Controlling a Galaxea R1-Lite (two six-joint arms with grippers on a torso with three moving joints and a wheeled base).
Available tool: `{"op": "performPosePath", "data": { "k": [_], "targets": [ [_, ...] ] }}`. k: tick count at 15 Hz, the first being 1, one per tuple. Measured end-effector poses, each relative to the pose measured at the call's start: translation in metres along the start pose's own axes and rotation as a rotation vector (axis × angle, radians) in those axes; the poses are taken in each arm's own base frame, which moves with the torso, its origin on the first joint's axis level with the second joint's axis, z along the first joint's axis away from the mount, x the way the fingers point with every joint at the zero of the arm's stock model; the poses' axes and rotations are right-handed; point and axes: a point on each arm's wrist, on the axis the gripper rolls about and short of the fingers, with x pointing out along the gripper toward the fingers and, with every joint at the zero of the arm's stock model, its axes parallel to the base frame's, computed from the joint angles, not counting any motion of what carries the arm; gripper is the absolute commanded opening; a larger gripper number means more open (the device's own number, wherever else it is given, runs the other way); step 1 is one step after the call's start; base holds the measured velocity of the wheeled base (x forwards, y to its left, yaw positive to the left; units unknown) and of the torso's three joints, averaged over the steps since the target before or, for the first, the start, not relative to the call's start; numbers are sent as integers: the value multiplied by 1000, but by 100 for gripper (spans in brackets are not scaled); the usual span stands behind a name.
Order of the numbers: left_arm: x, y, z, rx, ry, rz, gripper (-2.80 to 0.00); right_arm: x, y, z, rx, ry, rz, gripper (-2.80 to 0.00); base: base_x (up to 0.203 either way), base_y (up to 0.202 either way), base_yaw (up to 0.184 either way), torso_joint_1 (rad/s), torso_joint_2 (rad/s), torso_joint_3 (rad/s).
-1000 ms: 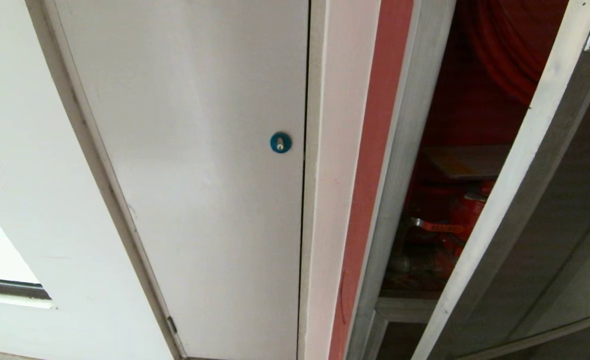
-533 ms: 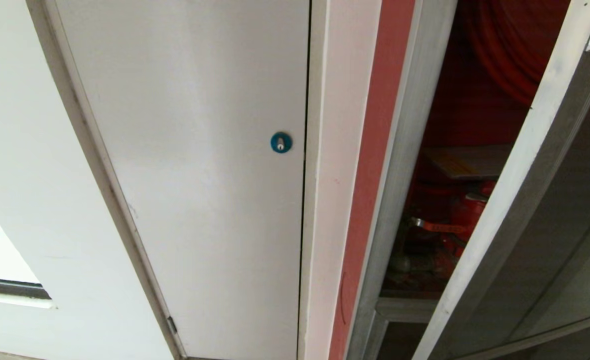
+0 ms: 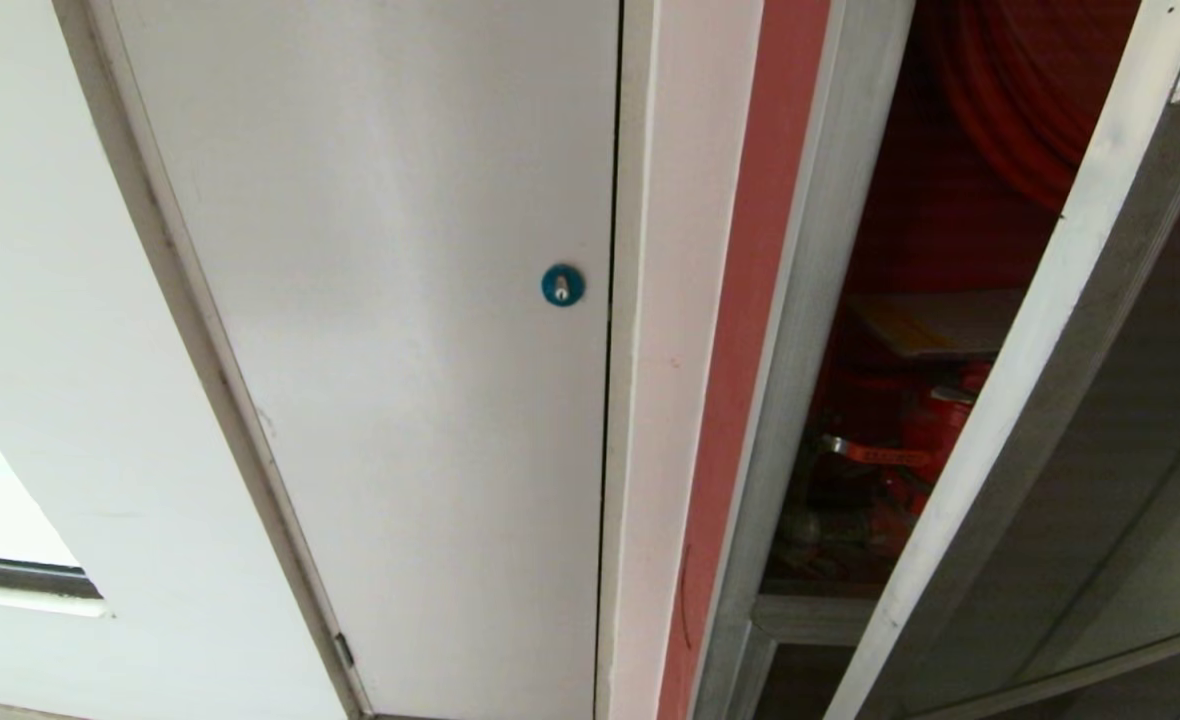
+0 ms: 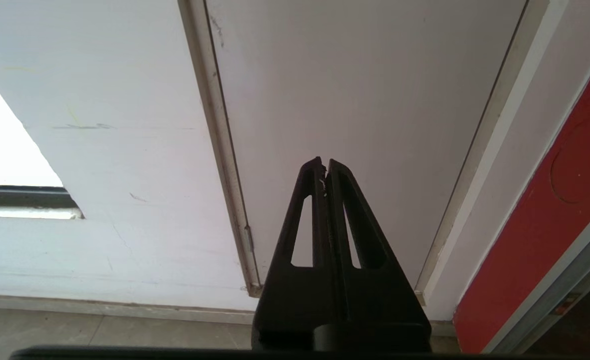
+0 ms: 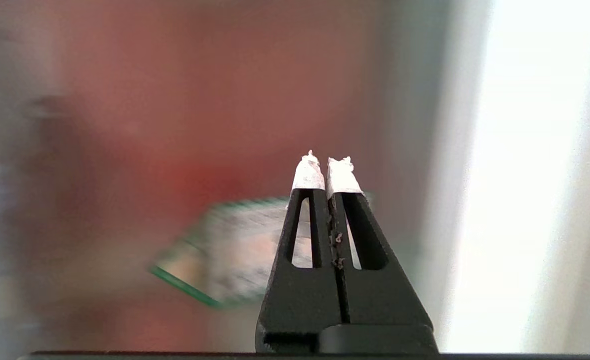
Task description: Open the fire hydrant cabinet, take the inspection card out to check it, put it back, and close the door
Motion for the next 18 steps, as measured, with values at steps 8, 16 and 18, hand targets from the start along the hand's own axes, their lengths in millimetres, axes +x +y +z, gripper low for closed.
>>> {"op": "performPosePath", "data": {
  "k": [8, 16, 18],
  "targets": [
    [0, 0, 0, 0, 0, 0, -280, -78, -5, -56, -21, 59, 134, -280, 0, 0, 0, 0, 0, 0],
    [0, 0, 0, 0, 1, 0, -280, -79, 34, -175, 189, 276, 426, -280, 0, 0, 0, 0, 0, 0],
    [0, 0, 0, 0, 1, 0, -280, -80, 40, -195, 166, 259, 447, -280, 0, 0, 0, 0, 0, 0]
  ]
}}
